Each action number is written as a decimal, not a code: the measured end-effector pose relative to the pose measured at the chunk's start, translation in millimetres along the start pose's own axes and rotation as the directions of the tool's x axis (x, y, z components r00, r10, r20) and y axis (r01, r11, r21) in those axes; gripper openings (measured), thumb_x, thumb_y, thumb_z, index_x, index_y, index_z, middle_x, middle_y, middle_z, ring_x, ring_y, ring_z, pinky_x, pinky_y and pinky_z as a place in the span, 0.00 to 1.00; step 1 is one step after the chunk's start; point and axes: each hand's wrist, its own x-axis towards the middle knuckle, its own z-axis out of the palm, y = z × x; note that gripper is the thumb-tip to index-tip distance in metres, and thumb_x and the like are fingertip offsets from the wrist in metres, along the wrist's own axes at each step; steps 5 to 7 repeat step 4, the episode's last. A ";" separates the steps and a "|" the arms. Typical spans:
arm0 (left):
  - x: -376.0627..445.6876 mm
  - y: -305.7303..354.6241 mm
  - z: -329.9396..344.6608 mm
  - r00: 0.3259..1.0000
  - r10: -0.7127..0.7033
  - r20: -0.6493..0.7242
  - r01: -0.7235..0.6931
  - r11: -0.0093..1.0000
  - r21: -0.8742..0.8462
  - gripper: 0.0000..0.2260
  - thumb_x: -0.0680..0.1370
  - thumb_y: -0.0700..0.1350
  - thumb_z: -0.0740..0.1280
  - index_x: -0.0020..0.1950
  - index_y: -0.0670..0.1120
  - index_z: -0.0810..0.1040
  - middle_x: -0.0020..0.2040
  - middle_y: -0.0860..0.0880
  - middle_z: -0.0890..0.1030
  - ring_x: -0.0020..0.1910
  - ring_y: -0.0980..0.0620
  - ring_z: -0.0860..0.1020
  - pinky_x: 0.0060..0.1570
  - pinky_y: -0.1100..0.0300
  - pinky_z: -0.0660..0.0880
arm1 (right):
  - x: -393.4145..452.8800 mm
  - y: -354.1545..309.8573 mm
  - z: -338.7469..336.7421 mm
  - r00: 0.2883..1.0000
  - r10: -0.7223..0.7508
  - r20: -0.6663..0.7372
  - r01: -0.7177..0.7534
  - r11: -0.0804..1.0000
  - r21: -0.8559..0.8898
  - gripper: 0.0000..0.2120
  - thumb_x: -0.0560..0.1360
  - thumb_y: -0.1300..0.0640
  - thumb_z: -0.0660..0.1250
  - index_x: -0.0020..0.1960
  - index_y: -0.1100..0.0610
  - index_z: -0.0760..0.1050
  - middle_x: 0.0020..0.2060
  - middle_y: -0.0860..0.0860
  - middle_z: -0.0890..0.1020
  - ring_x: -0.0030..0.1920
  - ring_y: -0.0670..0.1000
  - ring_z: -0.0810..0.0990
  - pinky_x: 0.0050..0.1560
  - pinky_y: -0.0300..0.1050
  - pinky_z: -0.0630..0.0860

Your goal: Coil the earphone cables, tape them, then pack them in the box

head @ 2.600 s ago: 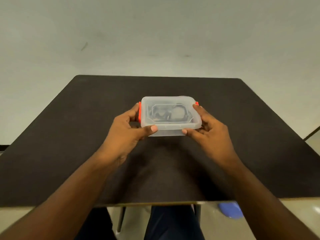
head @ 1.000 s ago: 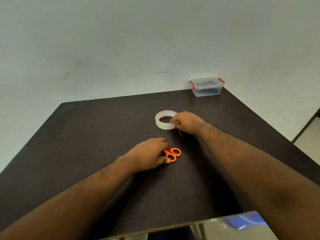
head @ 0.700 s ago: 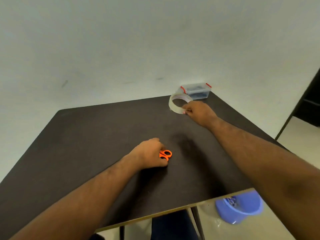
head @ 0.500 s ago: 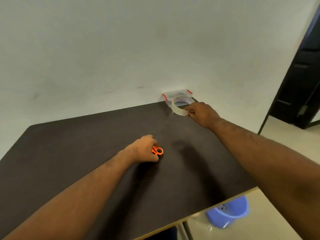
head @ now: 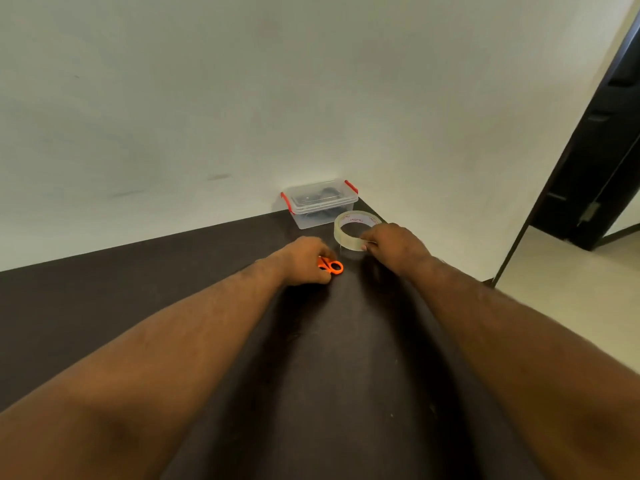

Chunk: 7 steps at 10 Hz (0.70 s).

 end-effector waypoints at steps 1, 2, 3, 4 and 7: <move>18.6 -2.9 -1.6 0.999 0.016 0.036 -0.017 0.999 0.029 0.21 0.73 0.46 0.68 0.67 0.48 0.76 0.60 0.50 0.78 0.55 0.54 0.76 0.56 0.59 0.74 | 14.7 8.6 10.6 1.000 0.010 0.026 -0.009 1.000 -0.026 0.15 0.80 0.55 0.59 0.64 0.52 0.77 0.62 0.55 0.79 0.59 0.57 0.77 0.64 0.49 0.71; 22.4 -2.8 -4.2 0.999 -0.005 0.052 0.002 0.998 0.064 0.21 0.74 0.45 0.68 0.68 0.47 0.75 0.66 0.48 0.76 0.62 0.50 0.76 0.63 0.52 0.73 | 19.8 10.7 16.1 1.000 0.001 0.007 -0.001 0.999 -0.052 0.14 0.80 0.56 0.59 0.63 0.53 0.77 0.62 0.55 0.79 0.59 0.57 0.77 0.64 0.49 0.70; -0.6 5.7 -6.9 1.000 -0.003 -0.027 0.004 0.999 0.033 0.22 0.75 0.44 0.68 0.69 0.47 0.73 0.68 0.47 0.74 0.63 0.47 0.75 0.63 0.50 0.72 | 11.1 1.4 15.9 1.000 0.006 0.004 -0.006 0.997 -0.078 0.20 0.79 0.57 0.63 0.70 0.52 0.70 0.69 0.54 0.72 0.65 0.58 0.73 0.68 0.51 0.67; -31.1 -0.5 -6.1 0.980 -0.102 -0.169 0.107 0.994 0.026 0.24 0.76 0.39 0.62 0.73 0.46 0.68 0.71 0.45 0.71 0.70 0.46 0.69 0.69 0.51 0.66 | -1.2 -16.2 3.4 0.997 0.010 -0.082 -0.017 0.997 -0.077 0.21 0.79 0.56 0.62 0.72 0.50 0.68 0.70 0.53 0.71 0.66 0.58 0.72 0.67 0.52 0.68; -31.1 -0.5 -6.1 0.980 -0.102 -0.169 0.107 0.994 0.026 0.24 0.76 0.39 0.62 0.73 0.46 0.68 0.71 0.45 0.71 0.70 0.46 0.69 0.69 0.51 0.66 | -1.2 -16.2 3.4 0.997 0.010 -0.082 -0.017 0.997 -0.077 0.21 0.79 0.56 0.62 0.72 0.50 0.68 0.70 0.53 0.71 0.66 0.58 0.72 0.67 0.52 0.68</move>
